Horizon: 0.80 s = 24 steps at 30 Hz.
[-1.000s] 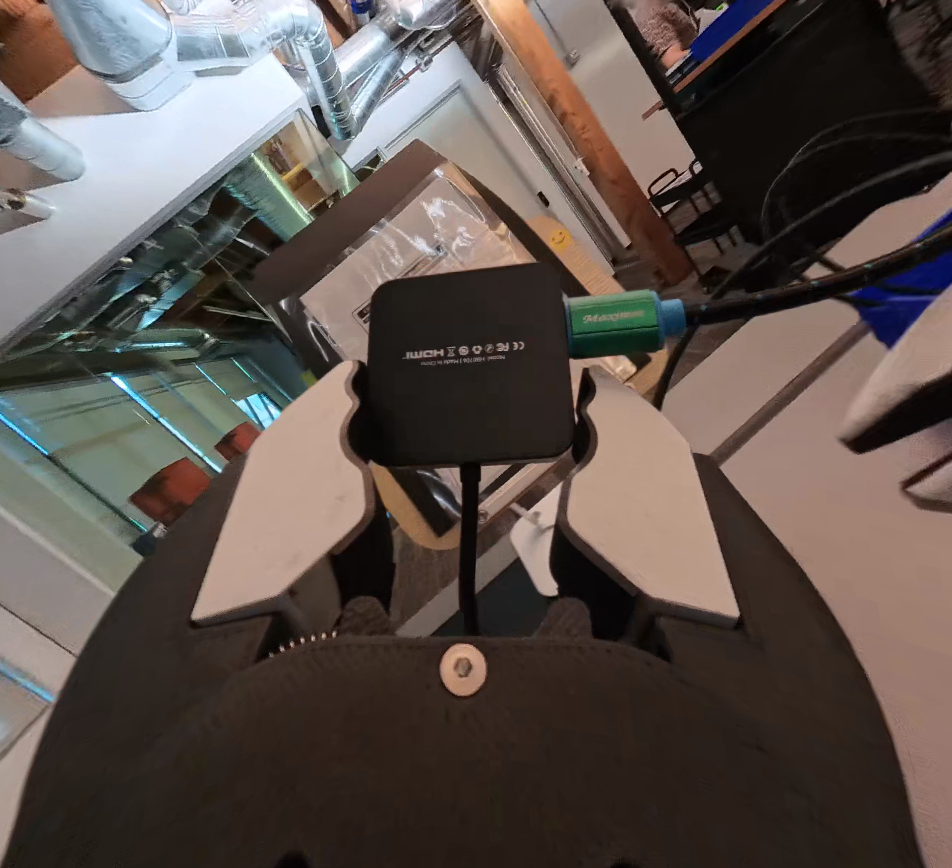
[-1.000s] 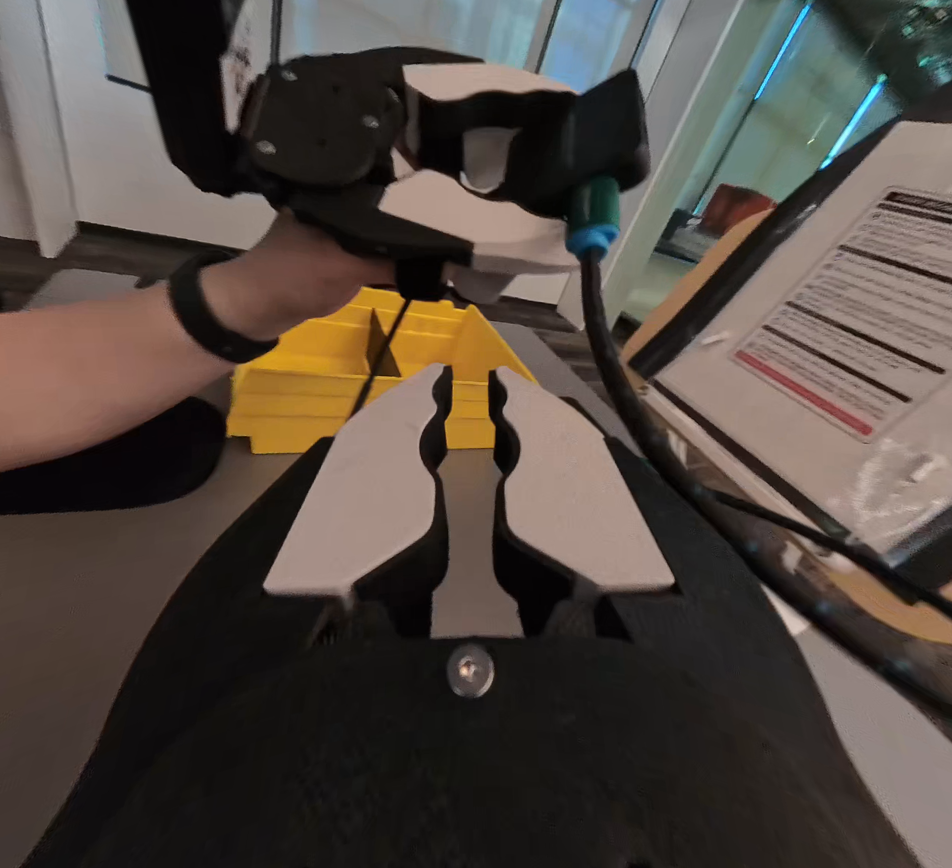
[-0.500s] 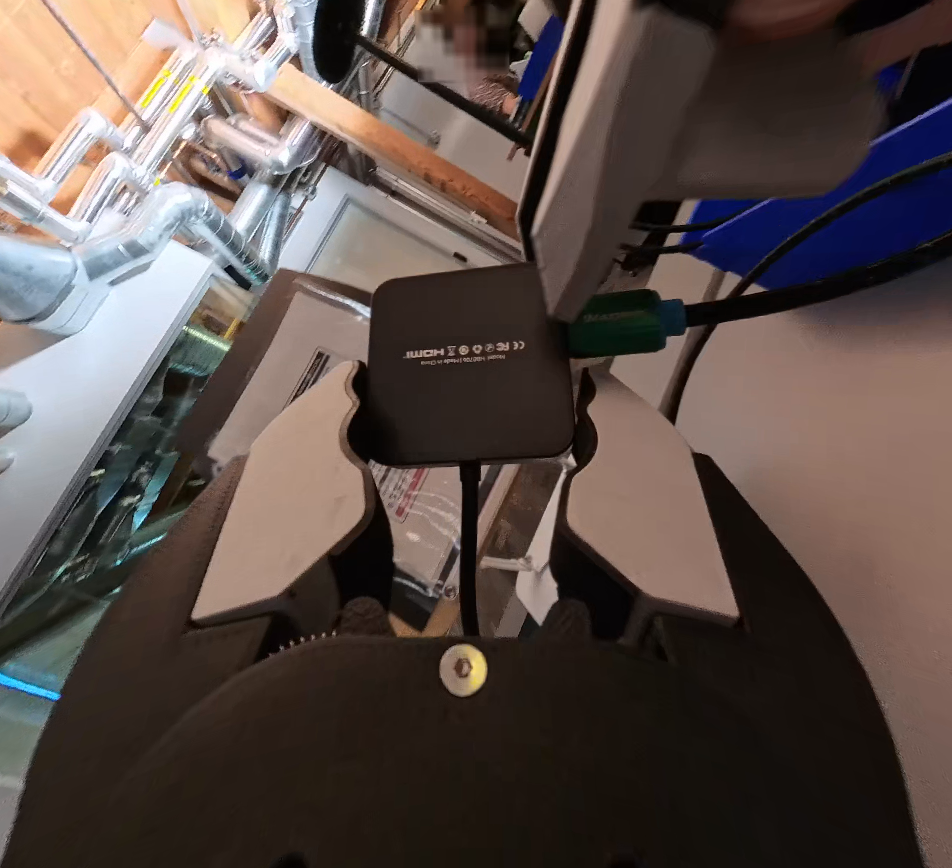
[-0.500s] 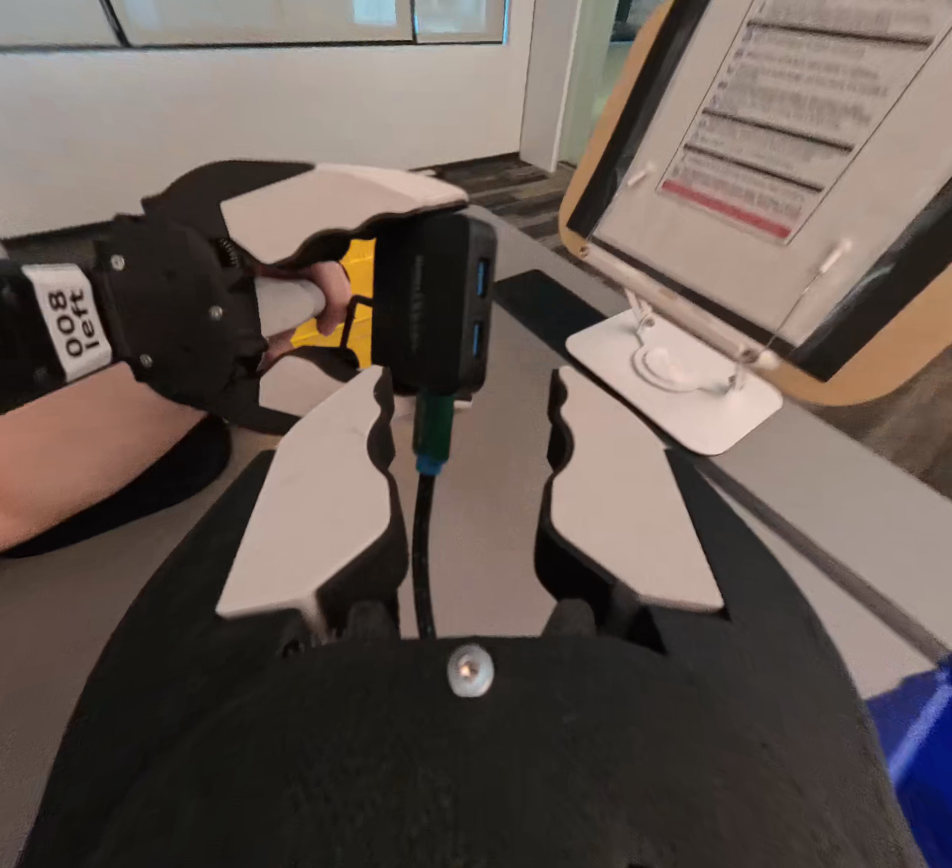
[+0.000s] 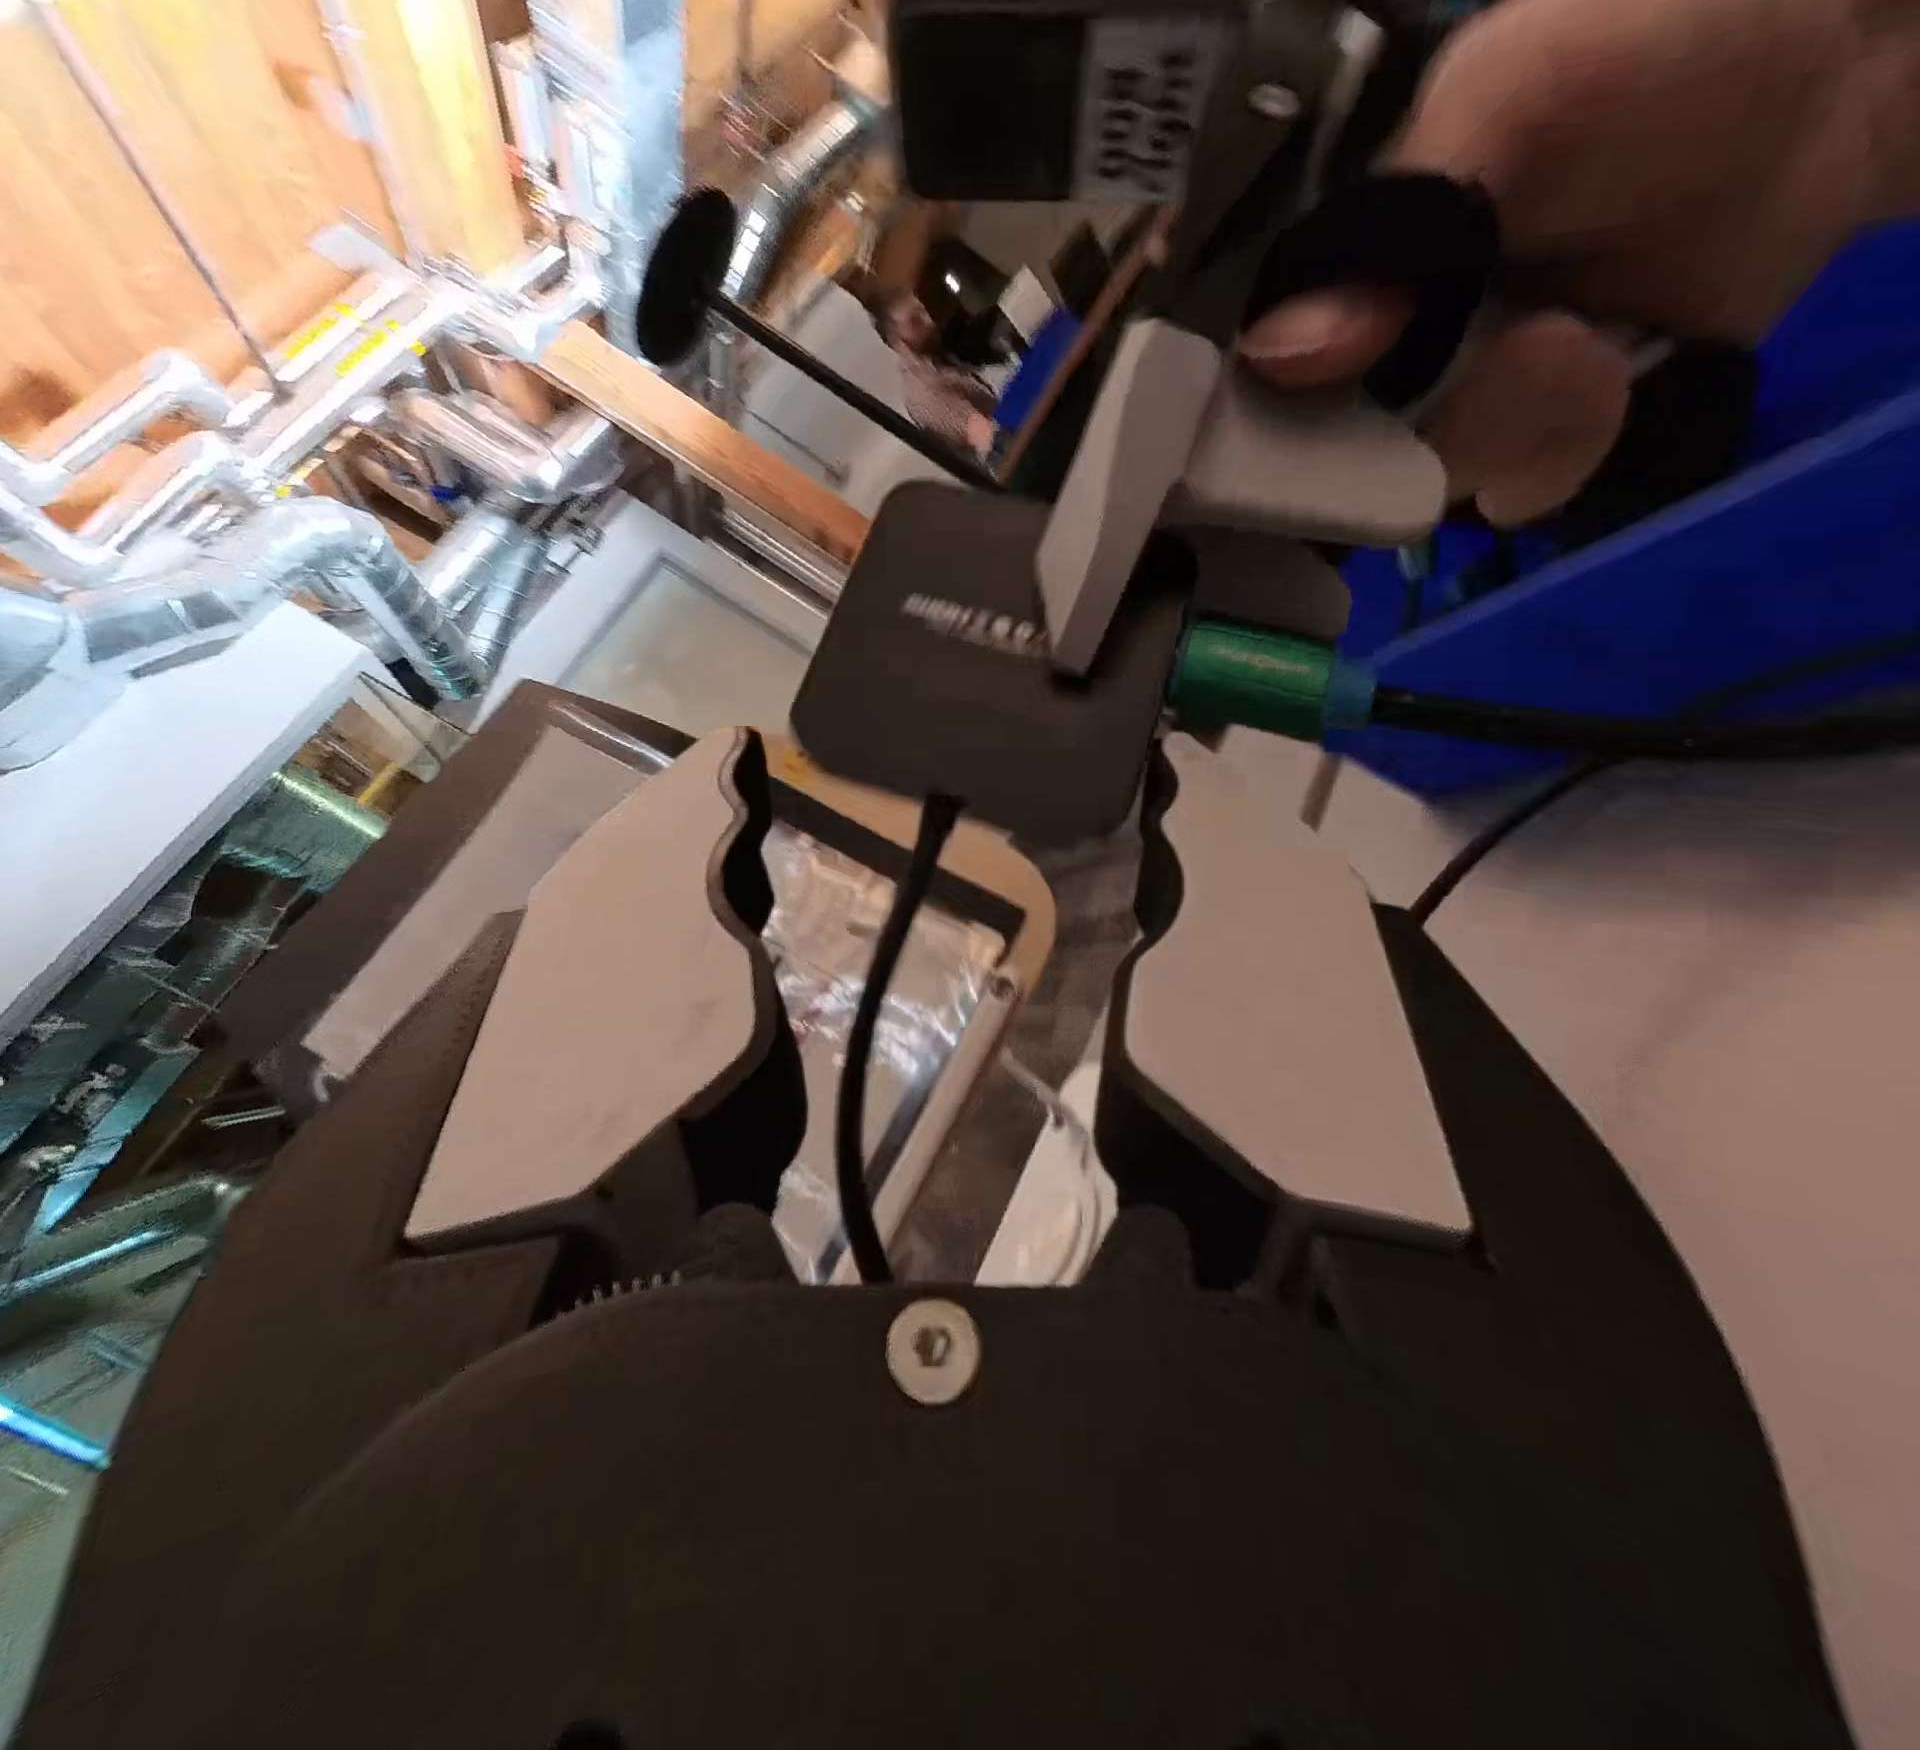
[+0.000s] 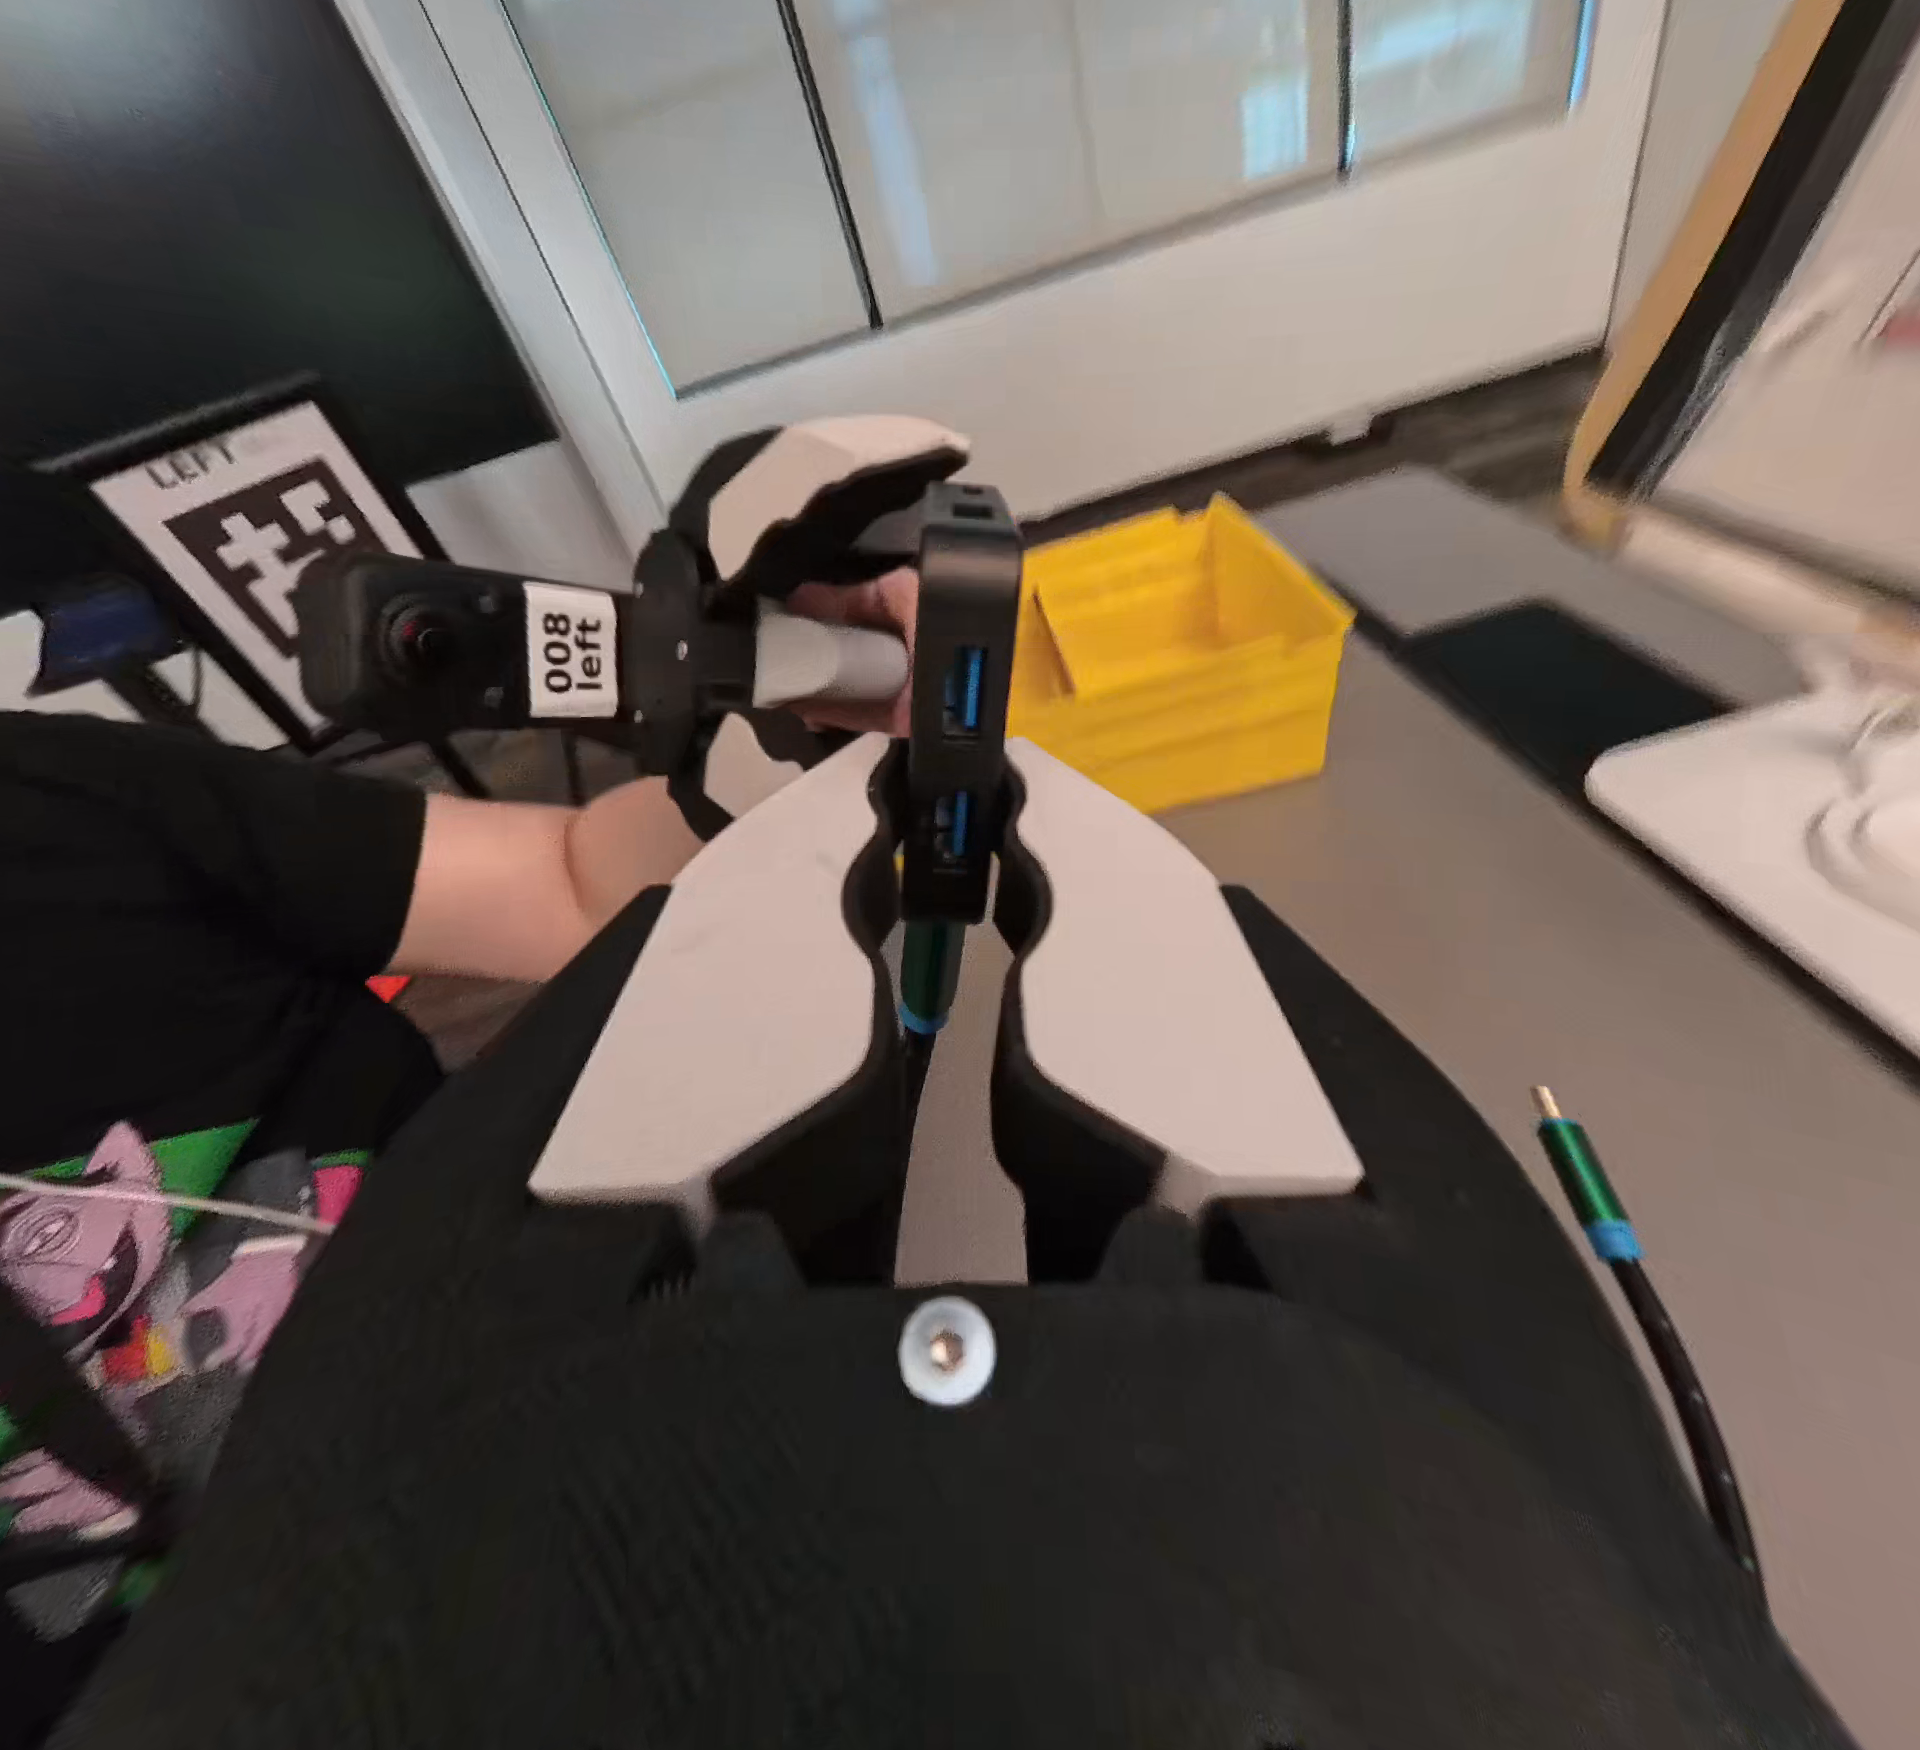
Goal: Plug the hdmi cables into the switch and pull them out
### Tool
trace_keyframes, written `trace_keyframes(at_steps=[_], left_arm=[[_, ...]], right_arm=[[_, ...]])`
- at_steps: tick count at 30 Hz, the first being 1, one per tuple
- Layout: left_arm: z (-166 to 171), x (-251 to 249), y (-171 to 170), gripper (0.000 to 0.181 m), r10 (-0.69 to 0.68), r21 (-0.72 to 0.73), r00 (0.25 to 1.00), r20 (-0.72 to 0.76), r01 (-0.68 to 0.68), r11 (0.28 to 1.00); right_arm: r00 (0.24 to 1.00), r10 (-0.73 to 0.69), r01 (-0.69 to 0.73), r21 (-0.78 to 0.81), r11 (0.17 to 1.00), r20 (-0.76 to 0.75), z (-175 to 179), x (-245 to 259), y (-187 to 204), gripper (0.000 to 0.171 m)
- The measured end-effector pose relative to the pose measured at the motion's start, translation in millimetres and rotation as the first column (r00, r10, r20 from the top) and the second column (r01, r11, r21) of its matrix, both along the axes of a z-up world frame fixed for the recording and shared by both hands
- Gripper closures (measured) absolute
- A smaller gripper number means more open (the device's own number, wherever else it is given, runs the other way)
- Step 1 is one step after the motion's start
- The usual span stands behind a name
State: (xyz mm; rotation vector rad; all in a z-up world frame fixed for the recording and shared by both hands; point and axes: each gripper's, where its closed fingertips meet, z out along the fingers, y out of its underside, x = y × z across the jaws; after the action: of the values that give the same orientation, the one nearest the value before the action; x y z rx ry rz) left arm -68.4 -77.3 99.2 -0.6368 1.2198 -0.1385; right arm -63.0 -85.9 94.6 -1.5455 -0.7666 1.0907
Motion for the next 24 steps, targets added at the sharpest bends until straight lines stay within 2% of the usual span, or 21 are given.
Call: trace_keyframes(at_steps=[3, 5, 7, 10, 12, 13, 16, 18, 19, 22, 24], left_arm=[[38.7, -18.4, -15.8, 0.114, -0.068, -0.075, 0.986, 0.152, 0.08, 0.994], [57.1, -30.2, -22.3, 0.118, -0.104, -0.12, 0.968, 0.229, 0.134, 0.984], [63.1, -35.8, -27.1, 0.121, -0.152, -0.157, 0.955, 0.256, 0.196, 0.968], [59.7, -34.6, -24.6, 0.126, -0.171, -0.2, 0.949, 0.264, 0.228, 0.953], [50.4, -27.0, -21.9, 0.128, -0.17, -0.226, 0.958, 0.231, 0.223, 0.948], [45.4, -22.5, -21.5, 0.128, -0.17, -0.237, 0.962, 0.212, 0.219, 0.946], [32.3, -10.4, -22.5, 0.129, -0.17, -0.245, 0.973, 0.156, 0.205, 0.948], [25.8, -5.0, -22.7, 0.129, -0.17, -0.251, 0.977, 0.129, 0.198, 0.948], [23.6, -3.1, -22.5, 0.13, -0.171, -0.258, 0.978, 0.121, 0.197, 0.946], [19.6, 0.7, -23.4, 0.13, -0.189, -0.287, 0.975, 0.117, 0.215, 0.933], [17.3, 2.5, -24.2, 0.131, -0.195, -0.303, 0.975, 0.11, 0.22, 0.927]], right_arm=[[0.983, -0.104, 0.132, 0.192, 0.972, -0.15, 51.7, 32.2, -11.4, 0.157], [0.95, -0.157, 0.266, 0.437, 0.859, -0.269, 91.1, 62.5, -32.6, 0.157], [0.9, -0.246, 0.42, 0.565, 0.71, -0.36, 115.6, 99.5, -48.5, 0.157], [0.811, -0.374, 0.585, 0.628, 0.513, -0.451, 125.4, 157.4, -56.2, 0.157], [0.705, -0.524, 0.698, 0.599, 0.394, -0.477, 113.7, 202.8, -41.8, 0.157], [0.647, -0.608, 0.741, 0.566, 0.36, -0.46, 101.8, 225.1, -29.6, 0.157], [0.553, -0.808, 0.762, 0.516, 0.392, -0.204, 44.4, 268.9, 10.6, 0.157], [0.524, -0.851, 0.759, 0.445, 0.475, 0.015, 5.9, 283.4, 26.4, 0.156], [0.536, -0.839, 0.756, 0.391, 0.525, 0.091, -7.8, 284.9, 29.3, 0.156], [0.655, -0.735, 0.704, 0.212, 0.678, 0.176, -34.5, 275.1, 28.5, 0.156], [0.666, -0.714, 0.709, 0.115, 0.696, 0.216, -51.3, 282.4, 27.4, 0.156]])
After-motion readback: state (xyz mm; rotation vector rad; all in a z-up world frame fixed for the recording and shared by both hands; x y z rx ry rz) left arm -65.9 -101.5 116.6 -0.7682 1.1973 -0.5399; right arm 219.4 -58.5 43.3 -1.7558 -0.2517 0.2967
